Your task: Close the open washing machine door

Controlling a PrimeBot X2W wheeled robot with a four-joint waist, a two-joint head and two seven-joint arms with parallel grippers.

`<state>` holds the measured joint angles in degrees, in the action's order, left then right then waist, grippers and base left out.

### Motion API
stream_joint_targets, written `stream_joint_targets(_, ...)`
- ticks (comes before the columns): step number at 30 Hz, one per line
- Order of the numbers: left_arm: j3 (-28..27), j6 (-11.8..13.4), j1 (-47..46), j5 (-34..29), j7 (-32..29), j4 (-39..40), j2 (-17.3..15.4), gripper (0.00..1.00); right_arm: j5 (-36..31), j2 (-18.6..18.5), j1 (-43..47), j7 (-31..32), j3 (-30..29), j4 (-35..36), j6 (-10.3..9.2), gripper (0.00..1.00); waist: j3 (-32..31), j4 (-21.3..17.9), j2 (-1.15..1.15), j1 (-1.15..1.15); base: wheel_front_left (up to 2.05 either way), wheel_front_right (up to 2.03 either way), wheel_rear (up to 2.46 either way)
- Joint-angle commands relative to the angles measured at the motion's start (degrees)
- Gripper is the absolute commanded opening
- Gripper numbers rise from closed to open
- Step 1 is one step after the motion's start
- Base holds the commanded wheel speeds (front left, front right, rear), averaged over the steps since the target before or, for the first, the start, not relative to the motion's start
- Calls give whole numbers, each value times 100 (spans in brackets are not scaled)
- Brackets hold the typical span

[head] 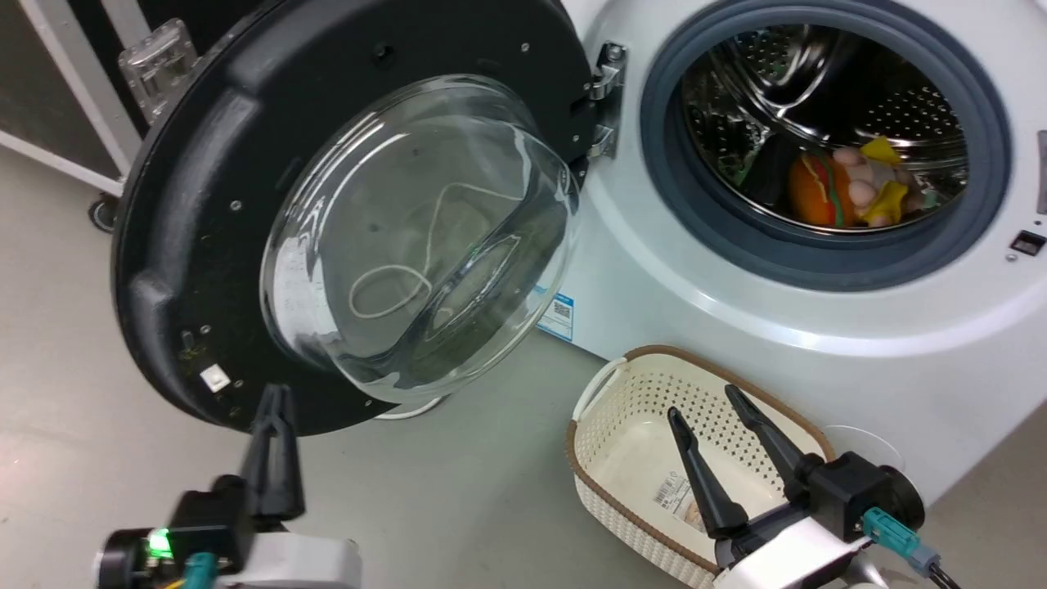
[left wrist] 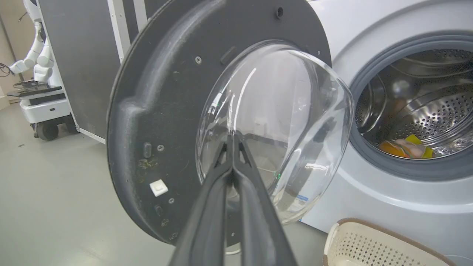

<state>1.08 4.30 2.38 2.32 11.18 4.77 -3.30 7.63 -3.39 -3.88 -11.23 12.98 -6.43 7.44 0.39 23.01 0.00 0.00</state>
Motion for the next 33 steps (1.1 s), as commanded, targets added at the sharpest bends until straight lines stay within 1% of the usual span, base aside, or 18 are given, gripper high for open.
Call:
stream_joint_targets(1, -66, -60, -15, 50, 60, 118, -2, 0, 44, -29, 5, -55, 1, -17, 4, 100, 7, 50, 0, 0, 0, 0, 0)
stream_joint_targets(3, -210, -143, -56, 173, 84, 270, 1, 0, 43, -28, 40, -79, -37, -10, 4, 100, 14, 103, 0, 0, 0, 0, 0)
stream_joint_targets(4, -312, -217, -80, 335, 96, 324, 7, 0, 40, -27, 62, -91, -66, -2, 4, 100, 19, 132, 0, 0, 0, 0, 0)
stream_joint_targets(6, -570, -403, -173, 746, 120, 425, 20, 0, 32, -25, 122, -115, -140, 13, 4, 100, 35, 194, 0, 0, 0, 0, 0)
stream_joint_targets(9, -932, -695, -366, 965, 156, 434, -31, 0, 40, -23, 230, -151, -226, 17, 4, 100, 47, 275, 0, 0, 0, 0, 0)
stream_joint_targets(11, -1190, -822, -545, 1316, 167, 135, -112, 0, 31, -22, 292, -175, -291, 35, 4, 100, 82, 319, 0, 0, 0, 0, 0)
stream_joint_targets(13, -1399, -894, -863, 1860, -99, -275, -195, 0, 121, -11, 360, -199, -389, 41, 4, 100, 100, 359, 0, 0, 0, 0, 0)
stream_joint_targets(14, -1635, -962, -1472, 2419, -505, -693, -511, 0, 227, 6, 440, -235, -489, 39, 4, 100, 146, 407, 0, 0, 0, 0, 0)
stream_joint_targets(20, -2239, -961, -2530, 3518, -1121, -1723, -928, 0, 217, -8, 408, -306, -389, 16, 4, 100, 313, 302, 0, 0, 0, 0, 0)
stream_joint_targets(23, -2459, -983, -2987, 4132, -1619, -2311, -1096, 0, 214, -45, 367, -342, -370, 41, 4, 100, 392, 251, 0, 0, 0, 0, 0)
stream_joint_targets(24, -2505, -992, -3124, 4304, -1799, -2509, -1163, 0, 219, -58, 361, -354, -369, 49, 4, 100, 416, 240, 0, 0, 0, 0, 0)
stream_joint_targets(26, -2668, -982, -3421, 4810, -2228, -2916, -1194, 0, 231, -89, 354, -376, -364, 63, 5, 100, 462, 221, 0, 0, 0, 0, 0)
stream_joint_targets(29, -2880, -845, -3714, 5485, -3018, -3415, -1227, 0, 233, -129, 343, -376, -354, 72, 5, 100, 506, 128, 0, 0, 0, 0, 0)
stream_joint_targets(30, -2932, -786, -3777, 5645, -3249, -3539, -1260, 0, 232, -142, 343, -376, -357, 62, 5, 100, 515, 102, 0, 0, 0, 0, 0)
stream_joint_targets(33, -2945, -734, -3853, 5983, -3905, -3794, -1322, 0, 237, -160, 351, -377, -372, 36, 5, 100, 519, 62, 0, 0, 0, 0, 0)
